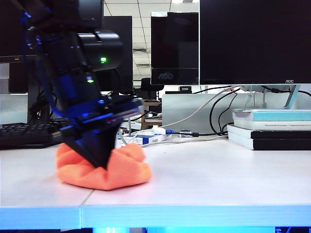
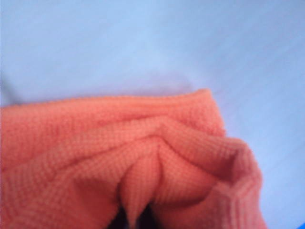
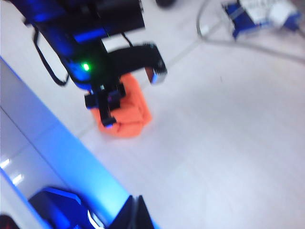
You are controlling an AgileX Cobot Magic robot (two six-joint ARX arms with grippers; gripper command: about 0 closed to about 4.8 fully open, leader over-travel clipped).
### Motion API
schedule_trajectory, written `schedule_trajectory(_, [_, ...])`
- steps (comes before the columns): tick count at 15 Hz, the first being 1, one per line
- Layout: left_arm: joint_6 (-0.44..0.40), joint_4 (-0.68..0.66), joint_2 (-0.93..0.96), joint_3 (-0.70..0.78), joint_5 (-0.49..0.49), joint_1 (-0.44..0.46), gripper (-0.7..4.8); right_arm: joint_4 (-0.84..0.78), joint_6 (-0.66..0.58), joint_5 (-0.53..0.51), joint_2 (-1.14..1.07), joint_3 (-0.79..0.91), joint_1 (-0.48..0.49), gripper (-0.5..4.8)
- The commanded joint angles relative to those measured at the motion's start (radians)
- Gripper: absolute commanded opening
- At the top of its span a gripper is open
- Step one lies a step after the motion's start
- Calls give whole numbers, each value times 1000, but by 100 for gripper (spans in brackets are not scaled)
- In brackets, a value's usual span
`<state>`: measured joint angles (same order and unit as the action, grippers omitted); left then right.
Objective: Wipe the table from left to right using the rag.
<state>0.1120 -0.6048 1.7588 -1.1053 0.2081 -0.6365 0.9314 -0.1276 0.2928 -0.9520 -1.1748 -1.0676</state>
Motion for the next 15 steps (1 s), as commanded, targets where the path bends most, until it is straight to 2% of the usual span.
schedule_trajectory(1, [56, 18, 45, 15, 47, -44, -6, 57, -37, 58, 17, -3, 2, -1])
schedule_trajectory(6, [88, 63, 93, 0, 67, -105, -6, 101, -64, 126, 59, -3, 14, -1])
schedule_trajectory(15, [137, 82, 211, -229, 69, -206, -6, 225, -134, 230, 137, -3, 13, -1])
